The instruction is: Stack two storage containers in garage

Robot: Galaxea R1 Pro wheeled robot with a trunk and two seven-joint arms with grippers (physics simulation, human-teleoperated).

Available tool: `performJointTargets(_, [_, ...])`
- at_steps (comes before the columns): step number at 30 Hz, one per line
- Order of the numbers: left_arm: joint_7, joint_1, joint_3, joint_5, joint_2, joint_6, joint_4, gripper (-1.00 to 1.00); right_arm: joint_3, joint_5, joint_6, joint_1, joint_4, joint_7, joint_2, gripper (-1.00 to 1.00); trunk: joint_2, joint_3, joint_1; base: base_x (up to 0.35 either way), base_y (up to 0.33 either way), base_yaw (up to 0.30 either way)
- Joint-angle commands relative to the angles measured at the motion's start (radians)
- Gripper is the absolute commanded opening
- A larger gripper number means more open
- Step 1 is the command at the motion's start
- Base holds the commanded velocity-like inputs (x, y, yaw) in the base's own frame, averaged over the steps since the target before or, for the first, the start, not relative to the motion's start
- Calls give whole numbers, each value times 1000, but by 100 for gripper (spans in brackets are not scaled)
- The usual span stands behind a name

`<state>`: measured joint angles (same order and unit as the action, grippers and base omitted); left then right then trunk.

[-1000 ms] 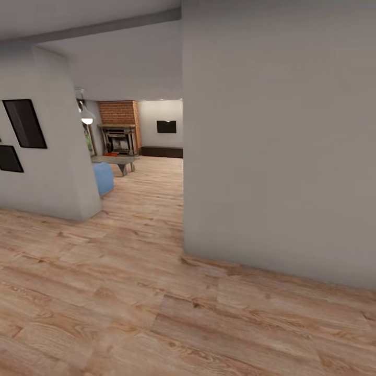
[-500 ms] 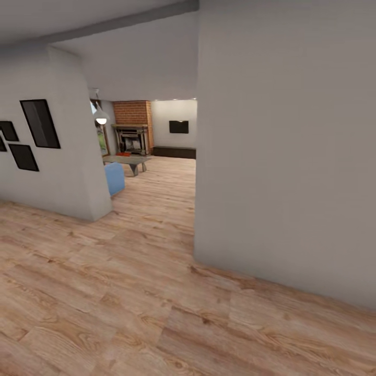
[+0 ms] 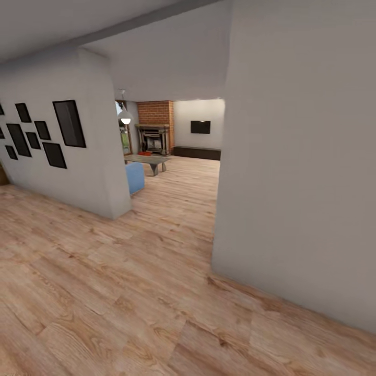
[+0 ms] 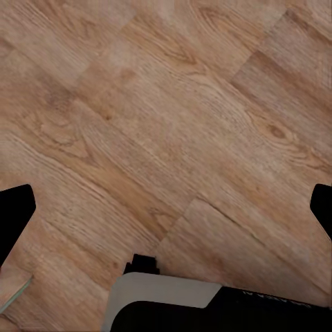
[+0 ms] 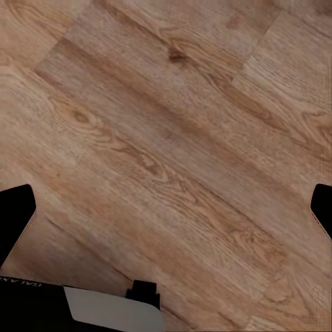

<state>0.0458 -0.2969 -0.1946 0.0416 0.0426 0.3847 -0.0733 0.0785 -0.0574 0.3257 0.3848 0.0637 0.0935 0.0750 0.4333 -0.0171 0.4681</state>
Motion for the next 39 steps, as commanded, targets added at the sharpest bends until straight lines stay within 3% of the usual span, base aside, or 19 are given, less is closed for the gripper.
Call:
performJointTargets(1, [5,-2,-4,4,0,6,-5,100,7,-1,7,2,4,0,0,100,2,-2,1,325,0,250])
performJointTargets(39, [6,-2,-4,4,-6,6,-5,100,7,0,7,2,5,-1,0,100,2,-2,1,325,0,237])
